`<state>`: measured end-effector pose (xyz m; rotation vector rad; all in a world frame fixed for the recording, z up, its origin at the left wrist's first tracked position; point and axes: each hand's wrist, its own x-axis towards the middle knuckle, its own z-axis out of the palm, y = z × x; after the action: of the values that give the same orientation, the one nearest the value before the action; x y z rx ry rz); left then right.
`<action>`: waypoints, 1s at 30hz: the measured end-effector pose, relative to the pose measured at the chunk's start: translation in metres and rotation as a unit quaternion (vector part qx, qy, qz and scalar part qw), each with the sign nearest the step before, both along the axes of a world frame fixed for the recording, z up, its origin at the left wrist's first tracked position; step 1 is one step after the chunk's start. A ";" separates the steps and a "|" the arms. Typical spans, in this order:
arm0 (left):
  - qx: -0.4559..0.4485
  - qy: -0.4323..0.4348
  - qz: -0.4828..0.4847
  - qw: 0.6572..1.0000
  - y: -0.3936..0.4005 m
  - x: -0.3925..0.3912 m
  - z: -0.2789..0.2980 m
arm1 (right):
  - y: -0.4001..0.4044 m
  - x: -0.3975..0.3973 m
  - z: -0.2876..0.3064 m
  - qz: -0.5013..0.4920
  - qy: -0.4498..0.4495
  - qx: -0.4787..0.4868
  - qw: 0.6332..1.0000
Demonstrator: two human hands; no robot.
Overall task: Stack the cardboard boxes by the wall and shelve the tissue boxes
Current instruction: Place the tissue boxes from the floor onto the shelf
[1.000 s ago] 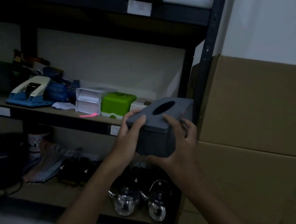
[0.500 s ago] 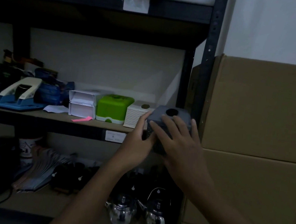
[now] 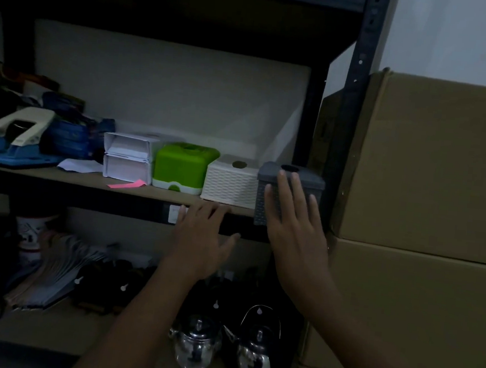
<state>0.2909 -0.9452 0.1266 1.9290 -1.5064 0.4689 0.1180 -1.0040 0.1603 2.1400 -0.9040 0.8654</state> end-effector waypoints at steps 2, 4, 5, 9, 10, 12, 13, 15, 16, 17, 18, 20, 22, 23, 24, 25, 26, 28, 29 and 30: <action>0.002 -0.011 0.001 1.000 -0.001 0.000 0.000 | -0.006 0.004 -0.009 -0.006 -0.011 0.023 1.000; 0.010 -0.012 0.003 1.000 -0.002 0.002 0.000 | -0.013 0.009 -0.016 -0.012 -0.020 0.045 0.999; 0.012 -0.010 0.005 1.000 -0.002 0.001 0.001 | -0.014 0.012 -0.018 -0.011 -0.022 0.063 0.998; -0.005 -0.005 0.001 1.000 -0.003 0.000 -0.002 | -0.018 0.026 -0.013 -0.009 -0.028 0.169 0.985; -0.010 -0.002 -0.002 1.000 -0.003 0.000 -0.003 | -0.018 0.029 -0.010 -0.018 -0.027 0.185 0.982; -0.012 -0.004 -0.002 1.000 -0.004 0.001 -0.005 | -0.021 0.034 -0.005 -0.038 -0.027 0.210 0.977; -0.009 -0.005 -0.001 1.000 -0.005 0.002 -0.005 | -0.025 0.035 -0.002 -0.051 -0.024 0.227 0.972; -0.001 -0.005 0.003 1.000 -0.005 0.002 -0.004 | -0.033 0.034 0.002 -0.071 -0.017 0.251 0.965; 0.003 -0.005 0.006 1.000 -0.005 0.002 -0.004 | -0.037 0.033 0.004 -0.075 -0.016 0.255 0.964; 0.008 -0.004 0.008 1.000 -0.005 0.002 -0.004 | -0.040 0.033 0.007 -0.074 -0.017 0.259 0.963; 0.014 -0.002 0.011 1.000 -0.005 0.002 -0.003 | -0.042 0.032 0.009 -0.072 -0.018 0.262 0.962; 0.027 -0.001 0.018 0.999 -0.004 0.001 -0.004 | -0.041 0.032 0.010 -0.064 -0.023 0.258 0.964; 0.036 -0.009 0.024 0.999 -0.004 0.001 -0.005 | -0.037 0.030 0.007 -0.044 -0.031 0.249 0.967; 0.040 -0.011 0.026 0.999 -0.004 0.001 -0.006 | -0.033 0.028 0.004 -0.030 -0.028 0.243 0.969; 0.043 -0.012 0.026 0.999 -0.003 0.000 -0.008 | -0.028 0.024 -0.002 -0.016 -0.020 0.235 0.972; 0.046 -0.015 0.026 0.999 -0.003 0.000 -0.009 | -0.023 0.021 -0.007 -0.002 -0.012 0.228 0.974; 0.044 -0.021 0.026 0.998 -0.001 -0.003 -0.013 | -0.018 0.014 -0.014 0.009 -0.004 0.218 0.976; 0.019 -0.040 0.029 0.999 0.005 -0.006 -0.023 | -0.008 0.004 -0.028 0.025 0.004 0.196 0.980; 0.002 -0.048 0.027 0.998 0.010 -0.009 -0.030 | -0.004 -0.002 -0.034 0.027 0.009 0.197 0.980; -0.010 -0.052 0.026 0.998 0.017 -0.017 -0.043 | 0.001 -0.010 -0.045 0.030 0.020 0.200 0.979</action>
<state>0.2744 -0.9282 0.0840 1.9595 -1.5126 0.6136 0.1079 -1.0026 0.1149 2.5286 -1.0690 0.7118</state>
